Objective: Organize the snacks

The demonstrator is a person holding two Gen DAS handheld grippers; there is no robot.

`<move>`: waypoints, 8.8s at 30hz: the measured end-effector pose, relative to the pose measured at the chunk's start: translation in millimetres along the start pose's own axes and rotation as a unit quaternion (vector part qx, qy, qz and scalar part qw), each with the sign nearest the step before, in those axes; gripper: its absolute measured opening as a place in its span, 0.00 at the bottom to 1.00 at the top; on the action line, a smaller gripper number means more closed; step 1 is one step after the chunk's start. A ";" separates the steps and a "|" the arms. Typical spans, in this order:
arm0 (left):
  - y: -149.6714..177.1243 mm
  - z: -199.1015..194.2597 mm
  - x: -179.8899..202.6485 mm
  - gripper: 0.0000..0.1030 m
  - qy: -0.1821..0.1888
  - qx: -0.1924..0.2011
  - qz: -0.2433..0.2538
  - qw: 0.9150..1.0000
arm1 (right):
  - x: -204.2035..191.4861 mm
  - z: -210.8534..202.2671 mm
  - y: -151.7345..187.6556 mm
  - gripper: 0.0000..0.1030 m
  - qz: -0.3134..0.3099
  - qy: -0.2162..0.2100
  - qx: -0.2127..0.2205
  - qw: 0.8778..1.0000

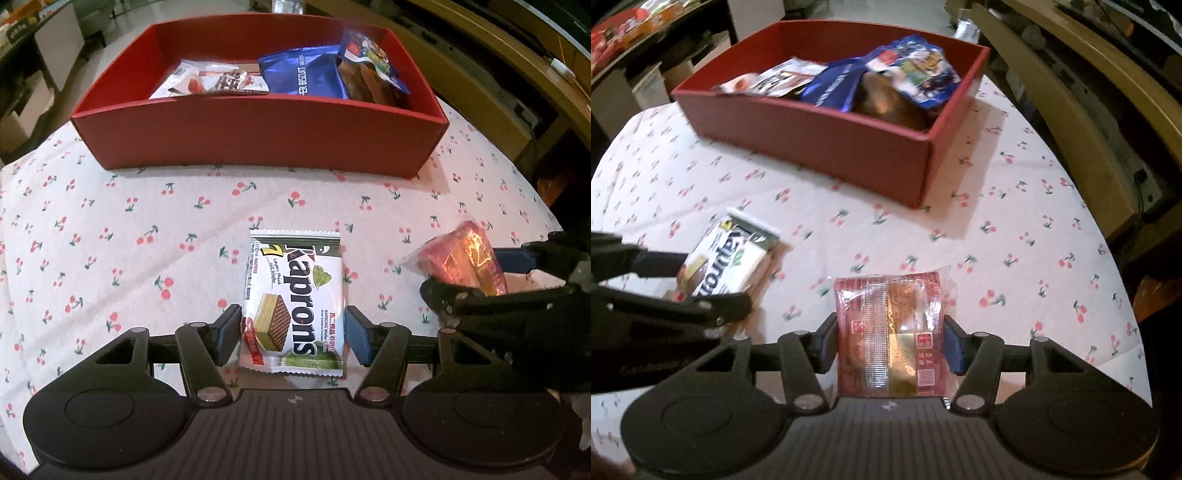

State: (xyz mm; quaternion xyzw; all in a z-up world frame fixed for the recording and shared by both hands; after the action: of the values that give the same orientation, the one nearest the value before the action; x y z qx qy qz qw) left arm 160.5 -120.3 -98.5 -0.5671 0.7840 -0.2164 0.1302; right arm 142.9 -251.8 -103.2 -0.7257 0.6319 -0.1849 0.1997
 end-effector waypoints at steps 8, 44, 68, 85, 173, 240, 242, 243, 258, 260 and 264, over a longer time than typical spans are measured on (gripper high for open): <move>-1.1 3.4 -2.4 0.73 -0.013 0.008 0.007 1.000 | -1.1 0.9 3.8 0.62 0.005 -0.005 -0.001 1.000; -5.8 -23.6 -3.6 0.63 -0.006 0.042 -0.017 0.999 | -7.5 -29.3 -9.4 0.60 0.029 -0.016 0.056 0.998; -21.2 -36.8 -11.5 0.63 -0.012 0.096 -0.044 0.994 | -0.7 -40.9 -55.2 0.59 0.070 -0.020 0.111 0.991; -68.4 -36.9 -25.8 0.62 -0.028 0.127 -0.049 0.990 | 7.5 -35.3 -100.3 0.59 0.094 -0.022 0.141 0.985; -83.8 -51.0 -57.2 1.00 -0.166 0.171 -0.057 0.970 | 16.4 -52.0 -114.3 0.73 0.124 -0.008 0.193 0.973; 65.7 -87.3 -17.4 1.00 -0.114 0.114 -0.050 0.986 | -35.0 -103.1 37.8 0.73 0.101 -0.010 0.134 0.986; 66.7 -87.0 -17.7 1.00 -0.113 0.113 -0.051 0.986 | -35.8 -104.0 38.9 0.73 0.100 -0.010 0.134 0.986; 67.2 -86.8 -17.5 1.00 -0.113 0.112 -0.051 0.986 | -36.1 -104.3 39.4 0.73 0.100 -0.010 0.134 0.986; 74.8 -88.6 -16.9 1.00 -0.111 0.109 -0.051 0.987 | -40.2 -107.7 46.0 0.73 0.094 -0.010 0.132 0.987; 76.4 -89.8 -17.2 1.00 -0.110 0.110 -0.051 0.987 | -40.1 -107.8 46.0 0.73 0.095 -0.011 0.133 0.987; 77.6 -91.5 -16.9 1.00 -0.110 0.111 -0.051 0.986 | -40.7 -109.2 47.5 0.73 0.095 -0.012 0.133 0.986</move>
State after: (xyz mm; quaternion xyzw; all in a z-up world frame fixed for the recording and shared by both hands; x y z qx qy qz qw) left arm 60.2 -66.4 -57.2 -0.6088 0.7060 -0.2448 0.2666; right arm 40.5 -223.4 -35.7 -0.6316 0.6649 -0.2391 0.3190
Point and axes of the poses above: each gripper's, at about its wrist camera, not at the fingertips, and z roughly the way its jaws point, x to its right, y to its underside, the point moved 7 cm from there along z, roughly the way its jaws point, and after that the axes turned 6 degrees about x, right-handed, at the moved point
